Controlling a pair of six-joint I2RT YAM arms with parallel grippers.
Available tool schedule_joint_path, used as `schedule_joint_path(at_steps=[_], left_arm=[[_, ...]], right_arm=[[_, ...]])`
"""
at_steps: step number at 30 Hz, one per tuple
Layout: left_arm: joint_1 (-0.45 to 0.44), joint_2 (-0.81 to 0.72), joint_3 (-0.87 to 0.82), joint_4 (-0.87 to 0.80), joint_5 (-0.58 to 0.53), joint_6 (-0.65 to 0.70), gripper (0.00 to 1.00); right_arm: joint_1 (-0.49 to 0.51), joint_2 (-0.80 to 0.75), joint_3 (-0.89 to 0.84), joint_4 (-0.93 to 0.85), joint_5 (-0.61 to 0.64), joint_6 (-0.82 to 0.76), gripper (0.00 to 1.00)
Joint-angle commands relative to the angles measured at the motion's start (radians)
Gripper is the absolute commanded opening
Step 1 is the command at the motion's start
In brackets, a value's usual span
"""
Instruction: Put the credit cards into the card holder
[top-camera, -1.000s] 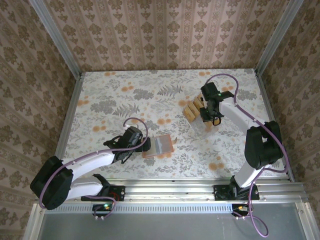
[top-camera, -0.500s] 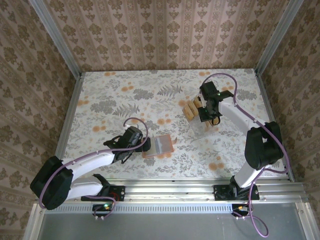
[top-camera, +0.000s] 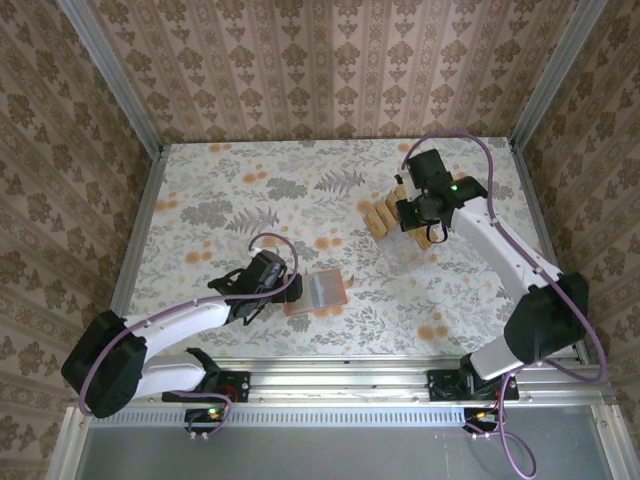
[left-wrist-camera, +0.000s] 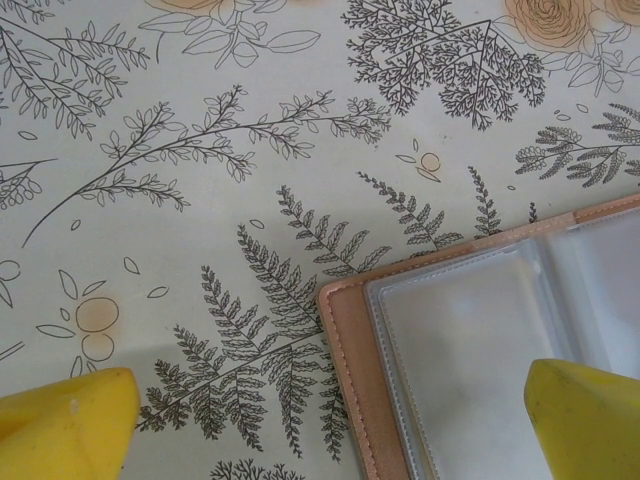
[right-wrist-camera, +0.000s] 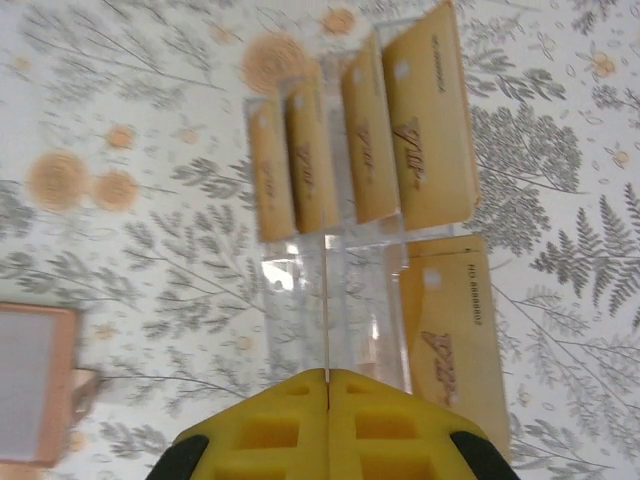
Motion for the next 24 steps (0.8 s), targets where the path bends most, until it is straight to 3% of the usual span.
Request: schedule_joint_path(at_steps=[1, 7, 14, 24], left_arm=[[0.0, 0.012, 0.044, -0.061, -0.01, 0.026, 1.0], [-0.011, 0.018, 0.065, -0.116, -0.04, 0.029, 1.0], [-0.042, 0.03, 0.074, -0.172, -0.095, 0.015, 1.0], [-0.06, 0.063, 0.062, -0.145, -0.118, 0.002, 1.0]], right_arm=[[0.03, -0.06, -0.036, 0.043, -0.13, 0.085, 0.0], [0.098, -0.089, -0.255, 0.346, -0.365, 0.324, 0.0], [0.269, 0.012, -0.369, 0.574, -0.383, 0.472, 0.0], [0.368, 0.138, -0.41, 0.704, -0.398, 0.543, 0.0]])
